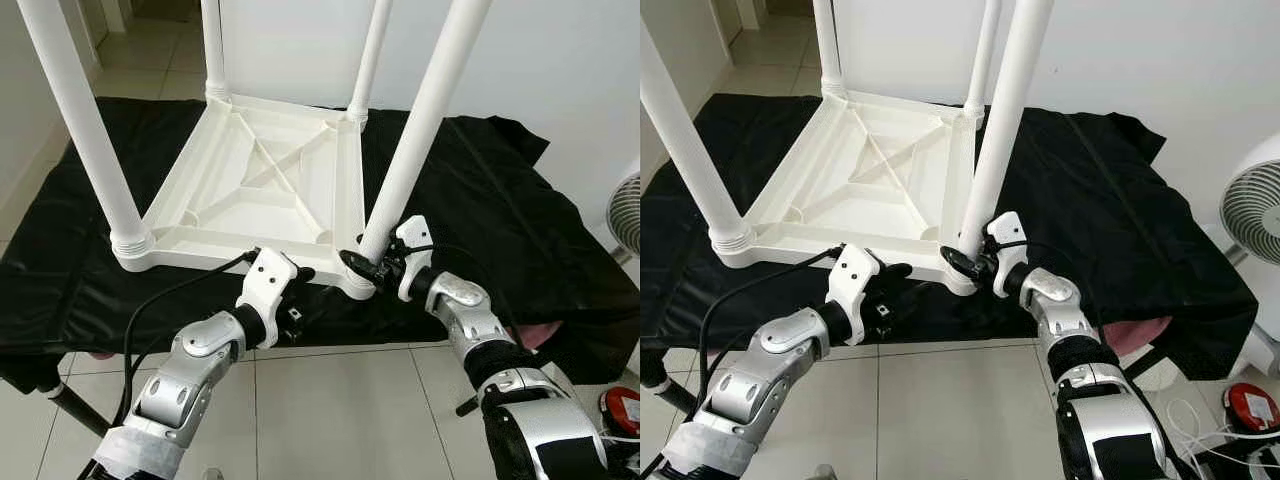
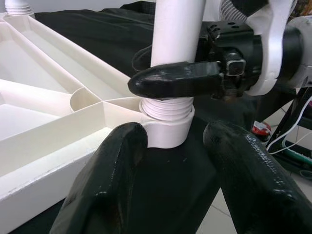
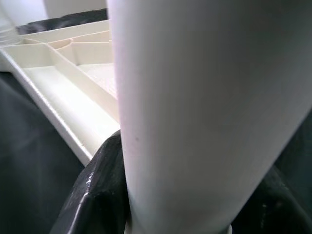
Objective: Building children table
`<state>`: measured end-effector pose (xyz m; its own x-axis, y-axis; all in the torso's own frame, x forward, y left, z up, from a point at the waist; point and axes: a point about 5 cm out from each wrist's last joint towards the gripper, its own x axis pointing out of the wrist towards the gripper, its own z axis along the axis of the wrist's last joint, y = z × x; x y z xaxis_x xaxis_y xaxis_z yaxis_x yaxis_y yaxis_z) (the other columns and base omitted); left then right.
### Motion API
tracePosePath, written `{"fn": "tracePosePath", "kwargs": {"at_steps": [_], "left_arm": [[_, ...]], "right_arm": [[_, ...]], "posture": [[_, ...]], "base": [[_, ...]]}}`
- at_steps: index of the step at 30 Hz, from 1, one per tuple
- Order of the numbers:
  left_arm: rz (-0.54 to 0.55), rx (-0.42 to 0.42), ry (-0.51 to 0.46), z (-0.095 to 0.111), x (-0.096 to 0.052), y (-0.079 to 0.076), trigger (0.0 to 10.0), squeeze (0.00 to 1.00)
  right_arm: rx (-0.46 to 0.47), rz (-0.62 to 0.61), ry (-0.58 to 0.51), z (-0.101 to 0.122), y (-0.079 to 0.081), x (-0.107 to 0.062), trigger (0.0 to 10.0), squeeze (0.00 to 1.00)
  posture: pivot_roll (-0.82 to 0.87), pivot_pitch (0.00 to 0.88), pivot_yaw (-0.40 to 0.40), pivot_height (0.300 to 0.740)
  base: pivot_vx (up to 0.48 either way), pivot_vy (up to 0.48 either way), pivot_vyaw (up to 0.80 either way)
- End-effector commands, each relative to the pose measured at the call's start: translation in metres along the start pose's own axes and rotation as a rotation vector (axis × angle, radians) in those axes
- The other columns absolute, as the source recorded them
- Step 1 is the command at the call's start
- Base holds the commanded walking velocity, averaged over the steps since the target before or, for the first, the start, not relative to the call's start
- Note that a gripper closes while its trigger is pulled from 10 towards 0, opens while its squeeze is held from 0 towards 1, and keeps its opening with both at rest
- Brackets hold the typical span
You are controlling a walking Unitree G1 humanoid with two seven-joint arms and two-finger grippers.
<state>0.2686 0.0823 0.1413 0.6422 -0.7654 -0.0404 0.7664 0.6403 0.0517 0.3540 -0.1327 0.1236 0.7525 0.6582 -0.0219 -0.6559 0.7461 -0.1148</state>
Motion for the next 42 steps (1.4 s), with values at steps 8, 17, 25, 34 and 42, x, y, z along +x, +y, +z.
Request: {"fn": "tracePosePath", "kwargs": {"at_steps": [8,17,25,34,42], "left_arm": [[-0.052,0.022,0.008,0.001,0.003,-0.006,10.0,0.0],[-0.05,0.018,0.006,0.001,0.003,-0.006,10.0,0.0],[-0.054,0.01,0.0,0.001,0.005,-0.009,10.0,0.0],[-0.052,0.014,0.004,0.001,0.003,-0.007,10.0,0.0],[-0.058,0.019,-0.006,0.005,0.004,-0.006,10.0,0.0]], "right_arm": [[0.078,-0.282,0.017,-0.01,0.008,-0.001,10.0,0.0],[0.168,-0.61,-0.026,-0.008,0.037,-0.001,10.0,0.0],[0.22,-0.573,-0.091,0.005,0.056,0.007,10.0,0.0],[0.17,-0.422,-0.112,0.013,0.039,-0.007,10.0,1.0],[0.015,-0.16,-0.054,0.015,0.012,-0.022,10.0,0.0]], "posture": [[0.03,0.002,-0.07,0.74],[0.03,0.0,-0.08,0.74],[0.03,0.0,-0.086,0.74],[0.03,0.0,-0.081,0.74],[0.03,0.0,-0.078,0.74]], "base": [[0.0,0.0,0.0],[0.0,0.0,0.0],[0.0,0.0,0.0],[0.0,0.0,0.0],[0.0,0.0,0.0]]}}
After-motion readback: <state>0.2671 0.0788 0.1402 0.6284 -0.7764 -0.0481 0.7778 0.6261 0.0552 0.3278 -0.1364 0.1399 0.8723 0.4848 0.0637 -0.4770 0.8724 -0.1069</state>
